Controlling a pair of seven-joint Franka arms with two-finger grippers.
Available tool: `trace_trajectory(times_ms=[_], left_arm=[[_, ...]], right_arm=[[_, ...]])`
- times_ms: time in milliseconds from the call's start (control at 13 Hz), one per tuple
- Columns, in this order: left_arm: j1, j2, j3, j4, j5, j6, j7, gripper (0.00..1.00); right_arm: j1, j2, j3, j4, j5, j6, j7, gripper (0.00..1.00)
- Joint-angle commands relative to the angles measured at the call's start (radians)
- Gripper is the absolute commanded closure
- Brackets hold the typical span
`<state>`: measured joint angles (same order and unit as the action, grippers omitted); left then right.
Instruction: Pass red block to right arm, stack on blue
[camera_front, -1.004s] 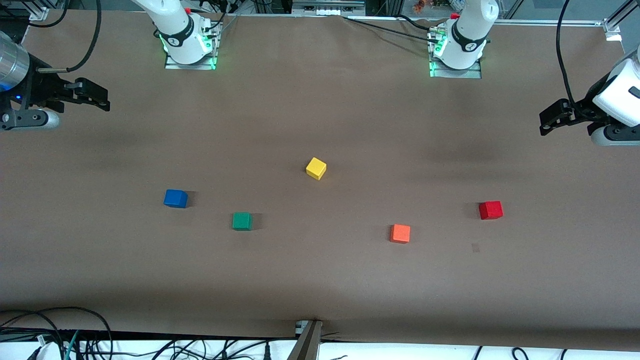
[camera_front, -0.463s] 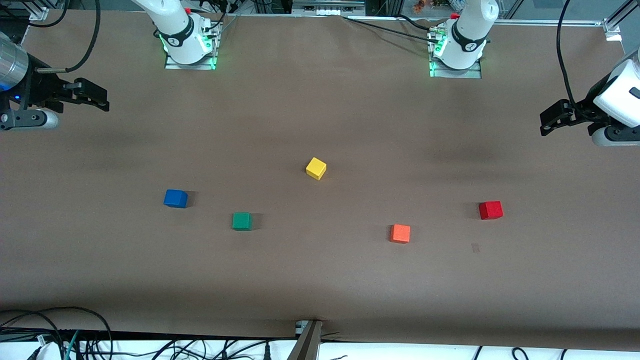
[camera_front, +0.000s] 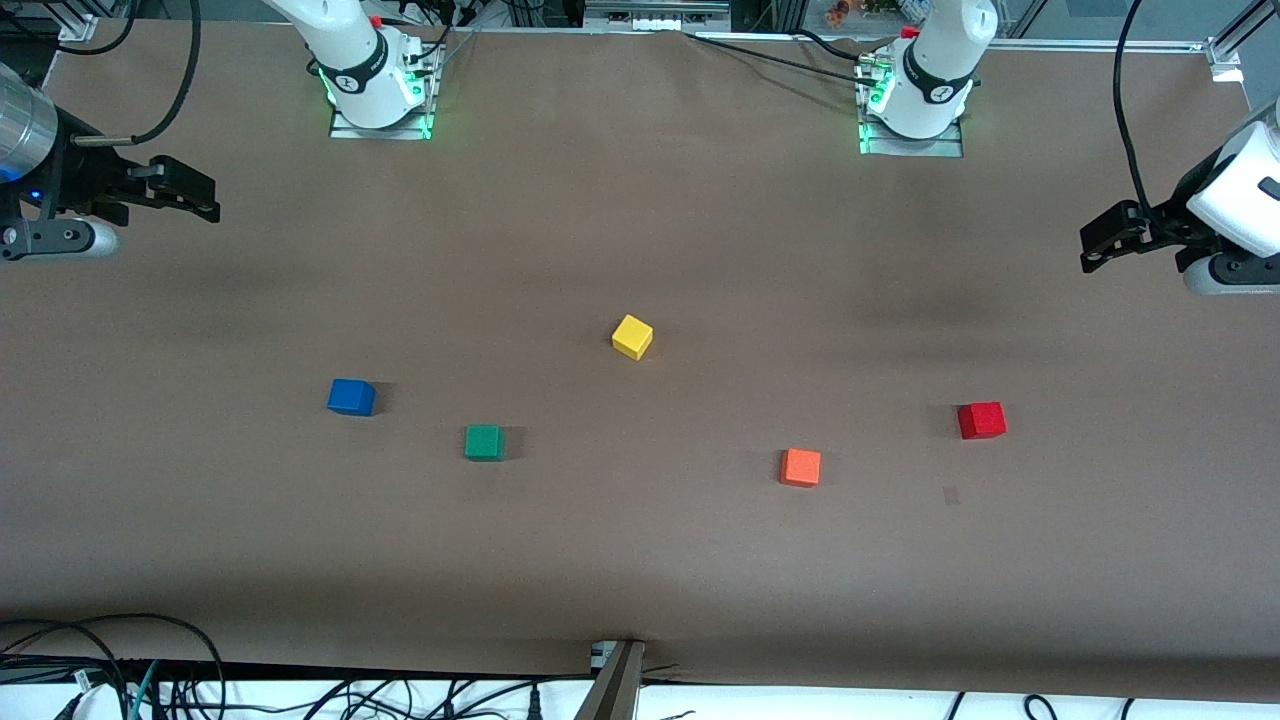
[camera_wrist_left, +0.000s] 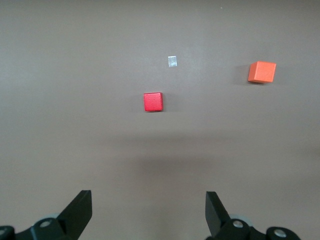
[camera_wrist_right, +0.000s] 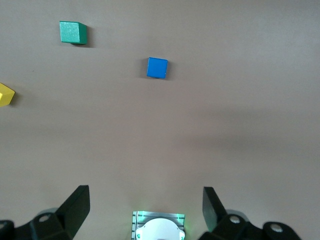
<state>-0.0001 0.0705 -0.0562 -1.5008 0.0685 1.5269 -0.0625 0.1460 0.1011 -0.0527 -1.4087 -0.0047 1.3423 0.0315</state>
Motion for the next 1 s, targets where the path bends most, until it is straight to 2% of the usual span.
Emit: trace_trajectory(times_ms=[0, 926], left_arm=[[0.003, -0.005, 0.001, -0.006, -0.01, 0.007, 0.009, 0.0], [0.003, -0.005, 0.006, -0.006, -0.01, 0.006, 0.009, 0.0]], right_arm=[[-0.008, 0.0, 0.002, 0.005, 0.017, 0.001, 0.007, 0.0], [-0.009, 0.003, 0.001, 0.005, 0.015, 0.008, -0.012, 0.0]])
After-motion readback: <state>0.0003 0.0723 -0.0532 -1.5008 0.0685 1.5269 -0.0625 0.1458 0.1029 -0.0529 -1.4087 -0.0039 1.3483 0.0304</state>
